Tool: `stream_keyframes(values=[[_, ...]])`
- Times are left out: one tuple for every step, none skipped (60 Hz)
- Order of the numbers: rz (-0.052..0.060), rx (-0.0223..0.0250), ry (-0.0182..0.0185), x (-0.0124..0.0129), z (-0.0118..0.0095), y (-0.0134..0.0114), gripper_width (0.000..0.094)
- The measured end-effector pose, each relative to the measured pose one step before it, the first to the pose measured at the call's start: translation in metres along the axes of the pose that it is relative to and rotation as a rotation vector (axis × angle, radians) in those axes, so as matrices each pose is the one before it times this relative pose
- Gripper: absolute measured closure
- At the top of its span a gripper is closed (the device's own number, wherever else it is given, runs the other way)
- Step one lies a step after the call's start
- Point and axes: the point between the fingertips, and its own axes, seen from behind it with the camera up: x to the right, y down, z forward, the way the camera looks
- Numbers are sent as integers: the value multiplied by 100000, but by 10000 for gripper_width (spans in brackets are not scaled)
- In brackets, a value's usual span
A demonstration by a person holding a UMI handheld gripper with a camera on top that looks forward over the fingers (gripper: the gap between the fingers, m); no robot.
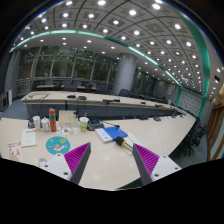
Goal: Arrange mouse
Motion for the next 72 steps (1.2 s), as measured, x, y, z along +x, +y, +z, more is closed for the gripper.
stream_keyframes(values=[[140, -211, -46, -32, 5, 154, 82], [144, -213, -51, -25, 28, 225, 80], [307, -170, -149, -42, 311, 457, 81], [226, -361, -34, 3, 68, 432, 82], [274, -470, -37, 10, 132, 594, 82], [290, -565, -106, -19, 141, 664, 81], [261, -547, -185, -68, 166, 719, 83], [245, -472, -328, -140, 250, 693, 83], [242, -480, -351, -204, 251, 748, 80], [199, -570, -296, -176, 299, 796, 81], [-95, -1080, -34, -143, -240, 71, 81], [224, -499, -469, -268, 779, 1522, 82], [58, -902, -325, -249, 301, 896, 84], [14, -834, -478, -319, 305, 872, 83], [-20, -809, -544, -379, 336, 891, 83], [-225, -1201, -401, -369, -20, 659, 83], [-112, -1054, -734, -472, 318, 971, 82], [36, -1122, -932, -560, 288, 928, 79], [249, -1091, -1019, -579, 271, 949, 78], [366, -1008, -1112, -496, 512, 916, 78], [67, -1027, -1111, -642, 58, 961, 80], [2, -1201, -1206, -731, 253, 999, 80], [14, -1388, -1370, -853, 478, 947, 82], [-63, -1256, -1383, -810, 296, 982, 82], [-54, -1044, -1325, -788, 293, 898, 81], [-108, -792, -1271, -848, 289, 841, 80], [-275, -582, -1414, -917, 334, 783, 81], [-411, -579, -1563, -990, 329, 768, 78], [-624, -564, -1404, -928, 311, 842, 79], [-659, -513, -1417, -986, 421, 760, 81], [-735, -474, -1406, -1041, 425, 645, 79], [-705, -684, -1490, -978, 170, 250, 81], [-615, -179, -1562, -1080, 458, 534, 82], [-592, -175, -1610, -1126, 472, 485, 78], [-600, -278, -1577, -1097, 479, 483, 78], [-513, -628, -1563, -1015, 243, 339, 77], [-358, -304, -1552, -1244, 841, 703, 75], [-278, -555, -1875, -1184, 571, 367, 75], [-93, -431, -2032, -1178, 520, 285, 74], [47, -348, -2203, -1073, 214, -34, 76], [133, 141, -1858, -1063, 566, 88, 77], [59, 236, -1762, -1034, 532, 36, 76], [-84, 178, -1664, -1013, 575, 29, 75], [-279, 172, -1582, -966, 597, 2, 76], [-528, 111, -1350, -964, 656, -170, 77], [-600, 577, -1067, -944, 667, 23, 77], [-706, 528, -1102, -735, 644, -163, 78], [-739, 463, -932, -729, 611, -177, 76], [-714, 512, -821, -646, 666, -253, 77], [-606, 579, -730, -560, 655, -276, 78], [-506, 526, -945, -448, 583, -506, 78], [-407, 523, -802, -575, 663, -339, 77], [-382, 217, -1048, -540, 769, -441, 79], [-158, 287, -540, -667, 777, -192, 81], [-235, 358, -518, -378, 670, -273, 81], [-149, 372, -249, -344, 667, -332, 81], [-121, 386, -139, -268, 705, -347, 80], [-150, 302, -92, -209, 697, -320, 82], [-149, 214, -23, -182, 684, -302, 86], [-296, 88, -162, 19, 625, -332, 93], [-211, -212, 89, -92, 675, -170, 97], [-223, -334, 131, -55, 669, -146, 103], [-98, 116, -298, 90, 574, -90, 106], [27, -236, 385, -302, 701, -282, 110], [-26, 33, -14, -96, 560, -204, 114], [-87, -120, -164, -90, 543, -136, 121], [-138, -412, -163, -92, 502, -50, 126], [-56, -506, -92, 2, 469, -11, 136], [51, -459, 4, 20, 437, -21, 145], [136, -414, -102, -4, 372, -31, 159], [127, -437, -191, -48, 353, -4, 178], [153, -395, -574, 101, 259, 127, 200]])
